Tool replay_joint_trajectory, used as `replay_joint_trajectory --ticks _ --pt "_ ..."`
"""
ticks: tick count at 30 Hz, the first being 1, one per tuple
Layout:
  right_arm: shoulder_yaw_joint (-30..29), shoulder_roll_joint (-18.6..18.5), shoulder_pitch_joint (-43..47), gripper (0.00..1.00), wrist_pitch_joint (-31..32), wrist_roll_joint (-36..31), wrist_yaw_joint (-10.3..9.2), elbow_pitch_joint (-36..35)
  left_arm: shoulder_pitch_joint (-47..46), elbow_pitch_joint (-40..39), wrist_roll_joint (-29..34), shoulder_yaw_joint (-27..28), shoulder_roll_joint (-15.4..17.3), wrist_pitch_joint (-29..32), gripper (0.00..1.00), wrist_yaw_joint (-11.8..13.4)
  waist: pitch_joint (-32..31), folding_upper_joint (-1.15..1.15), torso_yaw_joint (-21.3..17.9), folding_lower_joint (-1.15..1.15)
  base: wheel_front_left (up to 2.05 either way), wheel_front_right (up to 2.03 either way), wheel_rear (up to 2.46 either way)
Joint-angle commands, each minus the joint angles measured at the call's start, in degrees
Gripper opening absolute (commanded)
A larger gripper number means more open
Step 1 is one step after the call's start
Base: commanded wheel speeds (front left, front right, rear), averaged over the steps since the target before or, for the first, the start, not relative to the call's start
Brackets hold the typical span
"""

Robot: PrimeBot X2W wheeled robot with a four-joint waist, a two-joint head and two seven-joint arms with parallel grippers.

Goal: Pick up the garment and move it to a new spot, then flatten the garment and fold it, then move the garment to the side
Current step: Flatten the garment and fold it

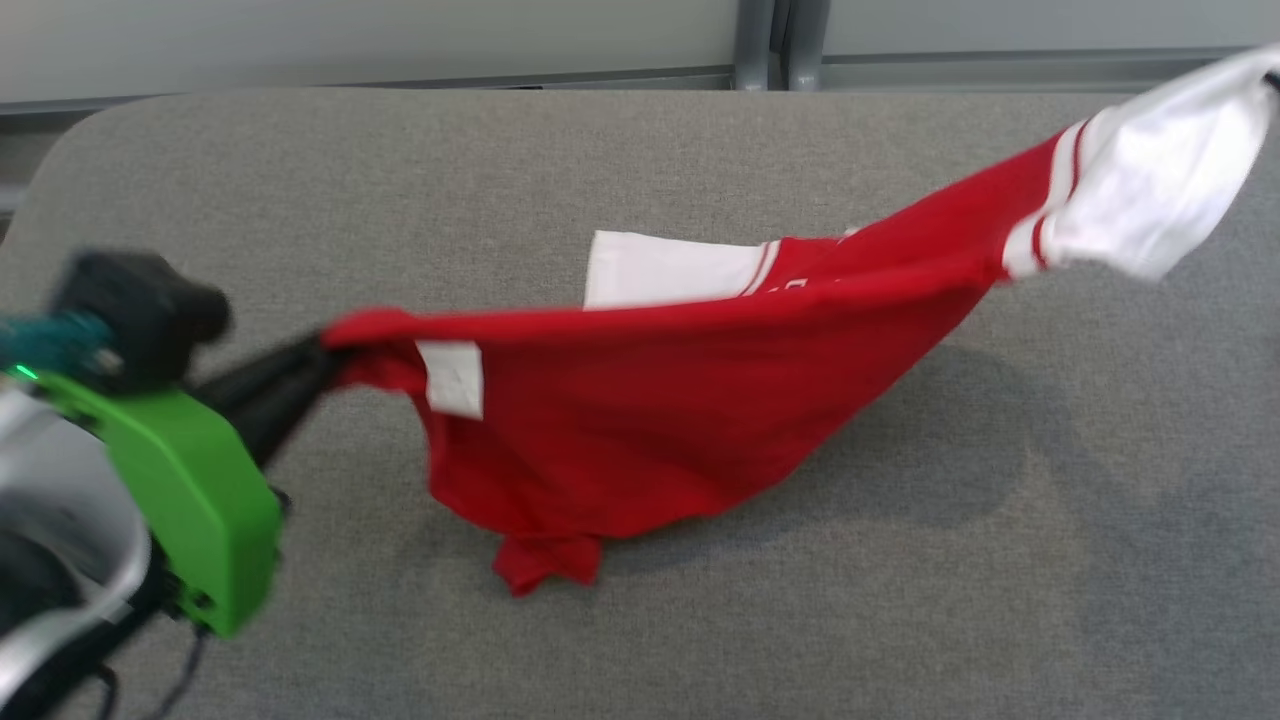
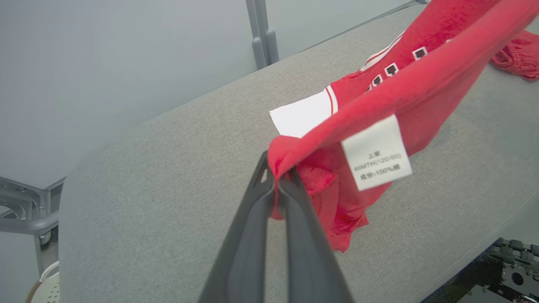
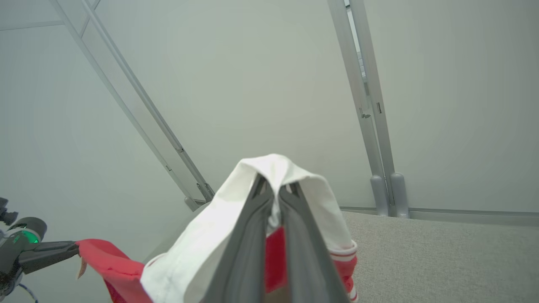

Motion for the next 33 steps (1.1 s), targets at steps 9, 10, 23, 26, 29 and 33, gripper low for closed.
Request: replay_joint_trajectory --ticks 9,10,23,26,29,33 --pt "-2.43 4.26 -32.98 0.0 13.06 0.55 0.03 10.11 -35.16 13.41 -3.18 2.92 3.23 12.06 0.0 0.46 12.17 0.69 -2.54 0.0 0.0 0.0 0.0" --pt "-1.98 5.63 -37.11 0.0 13.69 -2.36 0.03 12.82 -38.97 16.54 -1.91 1.96 2.54 11.7 0.0 0.09 13.46 0.69 -2.53 0.0 0.0 0.0 0.0" --pt "-3.6 25.57 -80.14 0.0 0.72 -36.03 0.03 42.83 -75.45 52.44 15.57 -6.97 -7.15 -17.07 0.0 -4.43 27.38 0.69 -2.58 0.0 0.0 0.0 0.0" --pt "-3.77 26.41 -84.64 0.0 -6.33 -40.47 0.03 48.5 -80.03 59.79 19.41 -10.64 -7.8 -30.2 0.0 -5.02 28.81 0.69 -3.05 0.0 0.0 0.0 0.0" --pt "-3.43 26.61 -85.9 0.0 -10.64 -40.59 0.04 52.42 -80.8 65.76 19.73 -14.93 -9.36 -40.51 0.0 -5.18 29.87 0.69 -3.23 0.0 0.0 0.0 0.0" --pt "0.64 25.0 -79.95 0.0 -12.26 -38.19 0.02 53.6 -76.8 70.48 17.53 -22.74 -8.57 -49.16 0.0 -5.07 29.79 0.69 -2.83 0.0 0.0 0.0 0.0"
